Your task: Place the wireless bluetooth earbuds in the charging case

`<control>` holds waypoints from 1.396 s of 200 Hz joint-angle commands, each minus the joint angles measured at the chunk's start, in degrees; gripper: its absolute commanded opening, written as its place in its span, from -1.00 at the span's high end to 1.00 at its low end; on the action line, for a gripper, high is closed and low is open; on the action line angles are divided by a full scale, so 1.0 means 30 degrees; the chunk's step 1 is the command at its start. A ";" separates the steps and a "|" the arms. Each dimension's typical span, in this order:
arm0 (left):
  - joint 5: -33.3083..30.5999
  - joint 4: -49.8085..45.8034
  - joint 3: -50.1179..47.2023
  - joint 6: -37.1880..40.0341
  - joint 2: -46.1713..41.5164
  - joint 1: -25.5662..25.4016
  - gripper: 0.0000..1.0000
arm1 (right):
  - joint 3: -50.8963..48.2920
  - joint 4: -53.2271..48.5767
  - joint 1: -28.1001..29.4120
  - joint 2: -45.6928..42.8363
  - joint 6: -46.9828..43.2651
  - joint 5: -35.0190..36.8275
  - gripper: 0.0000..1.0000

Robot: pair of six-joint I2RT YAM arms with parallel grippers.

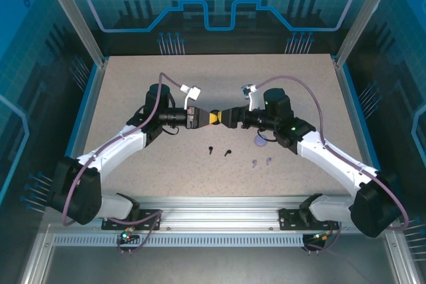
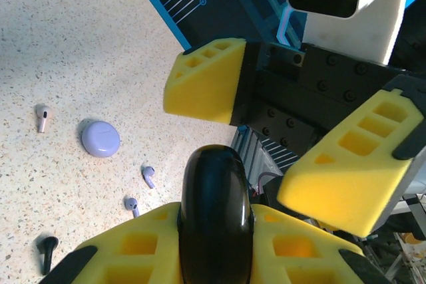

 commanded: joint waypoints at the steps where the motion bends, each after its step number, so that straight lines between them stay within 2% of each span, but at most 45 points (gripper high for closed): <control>1: 0.0629 -0.0044 0.0278 0.0422 -0.0337 0.0106 1.00 | 0.0357 -0.0039 0.0215 0.0423 -0.0353 0.0590 -0.59; 64: 0.0761 -0.0091 0.0293 0.0332 -0.1198 0.0132 1.00 | -0.1655 0.0719 -0.1257 0.0854 0.0562 0.1046 -0.49; 97: 0.0677 -0.0154 0.0217 0.0422 -0.1236 0.0120 1.00 | -0.1990 0.0481 -0.1617 0.0481 0.0584 0.0534 -0.48; 136: 0.0642 0.0209 -0.0057 0.0313 -0.1015 0.0106 1.00 | -0.2354 0.0331 -0.1616 -0.1331 0.0611 -0.1297 -0.48; 162: 0.0728 0.0314 -0.0062 0.0329 -0.0950 0.0113 1.00 | -0.1999 0.0505 -0.1433 -0.1467 0.0389 -0.2642 -0.44; 279: 0.0731 0.0421 -0.0049 0.0244 -0.0866 0.0106 1.00 | 0.0345 0.0323 -0.0329 0.0901 0.0174 -0.1933 -0.13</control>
